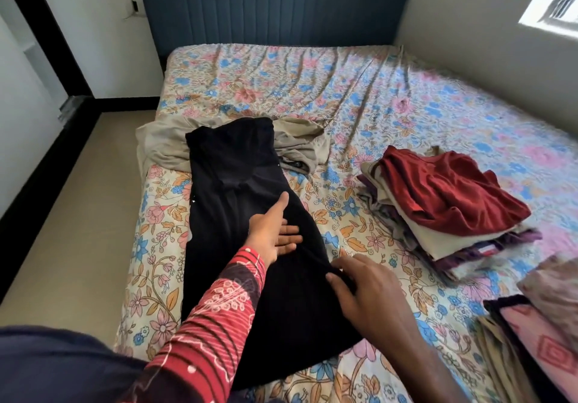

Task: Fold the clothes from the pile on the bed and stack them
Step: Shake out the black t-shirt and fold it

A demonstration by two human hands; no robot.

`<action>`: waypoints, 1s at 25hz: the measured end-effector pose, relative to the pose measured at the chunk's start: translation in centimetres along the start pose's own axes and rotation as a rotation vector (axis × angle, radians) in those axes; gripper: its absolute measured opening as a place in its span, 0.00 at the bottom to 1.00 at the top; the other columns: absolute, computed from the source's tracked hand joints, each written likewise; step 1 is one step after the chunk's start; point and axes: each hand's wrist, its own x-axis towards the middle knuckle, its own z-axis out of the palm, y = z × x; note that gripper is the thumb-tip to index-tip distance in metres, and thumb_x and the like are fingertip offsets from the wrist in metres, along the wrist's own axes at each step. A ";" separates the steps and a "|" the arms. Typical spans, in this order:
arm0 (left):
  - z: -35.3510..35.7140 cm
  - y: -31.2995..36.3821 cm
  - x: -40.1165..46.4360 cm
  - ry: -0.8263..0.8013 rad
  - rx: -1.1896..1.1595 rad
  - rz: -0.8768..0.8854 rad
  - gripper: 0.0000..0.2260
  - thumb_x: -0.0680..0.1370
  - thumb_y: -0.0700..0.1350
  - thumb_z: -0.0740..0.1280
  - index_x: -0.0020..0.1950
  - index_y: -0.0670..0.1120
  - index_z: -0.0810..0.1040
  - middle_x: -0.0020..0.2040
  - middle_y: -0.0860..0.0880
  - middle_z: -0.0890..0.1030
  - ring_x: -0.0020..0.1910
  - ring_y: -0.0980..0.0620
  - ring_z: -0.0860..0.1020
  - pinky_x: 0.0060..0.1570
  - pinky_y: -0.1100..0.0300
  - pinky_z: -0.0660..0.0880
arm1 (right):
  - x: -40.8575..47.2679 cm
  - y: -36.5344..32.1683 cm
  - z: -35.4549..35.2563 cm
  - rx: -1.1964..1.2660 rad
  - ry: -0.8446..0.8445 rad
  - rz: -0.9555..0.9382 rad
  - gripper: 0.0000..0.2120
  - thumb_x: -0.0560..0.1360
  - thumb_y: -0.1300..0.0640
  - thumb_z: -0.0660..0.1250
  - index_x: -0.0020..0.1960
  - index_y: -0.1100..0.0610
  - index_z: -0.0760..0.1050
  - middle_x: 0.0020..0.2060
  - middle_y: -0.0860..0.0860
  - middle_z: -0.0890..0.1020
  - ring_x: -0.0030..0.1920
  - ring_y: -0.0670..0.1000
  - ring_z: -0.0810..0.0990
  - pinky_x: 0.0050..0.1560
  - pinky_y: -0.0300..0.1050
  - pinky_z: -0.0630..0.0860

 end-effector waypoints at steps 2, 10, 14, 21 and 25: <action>0.1 1.1 0.0 -0.051 0.051 -0.021 0.30 0.73 0.68 0.71 0.55 0.41 0.78 0.50 0.44 0.86 0.42 0.46 0.87 0.35 0.57 0.81 | -0.5 -1.1 0.0 0.096 0.054 -0.035 0.07 0.80 0.48 0.69 0.57 0.48 0.81 0.46 0.40 0.82 0.44 0.40 0.79 0.47 0.34 0.74; -0.7 0.3 -0.3 0.066 0.382 0.060 0.23 0.77 0.61 0.71 0.48 0.39 0.79 0.39 0.43 0.84 0.27 0.51 0.80 0.25 0.63 0.73 | -2.0 -2.7 0.4 0.214 0.015 0.166 0.19 0.75 0.46 0.75 0.62 0.40 0.72 0.39 0.40 0.79 0.40 0.39 0.78 0.41 0.38 0.73; -0.1 -0.9 -0.8 -0.027 0.300 0.015 0.19 0.79 0.54 0.71 0.50 0.37 0.78 0.41 0.42 0.83 0.27 0.51 0.80 0.22 0.64 0.72 | -2.5 -1.8 1.0 0.200 -0.061 0.260 0.13 0.74 0.47 0.77 0.53 0.40 0.75 0.40 0.40 0.80 0.40 0.39 0.79 0.36 0.32 0.68; 0.7 -0.8 -0.3 -0.087 0.010 -0.048 0.09 0.82 0.48 0.65 0.58 0.45 0.78 0.49 0.47 0.81 0.43 0.47 0.81 0.33 0.56 0.74 | -4.5 0.6 0.9 0.143 0.126 0.138 0.18 0.68 0.56 0.82 0.40 0.44 0.73 0.35 0.36 0.74 0.40 0.39 0.73 0.39 0.39 0.67; -0.3 -0.5 -0.8 -0.125 -0.197 -0.029 0.22 0.73 0.46 0.77 0.64 0.43 0.76 0.56 0.42 0.85 0.52 0.43 0.85 0.43 0.46 0.83 | -5.5 0.2 2.1 0.236 0.137 -0.081 0.11 0.71 0.56 0.80 0.47 0.49 0.80 0.40 0.37 0.78 0.41 0.40 0.78 0.40 0.33 0.73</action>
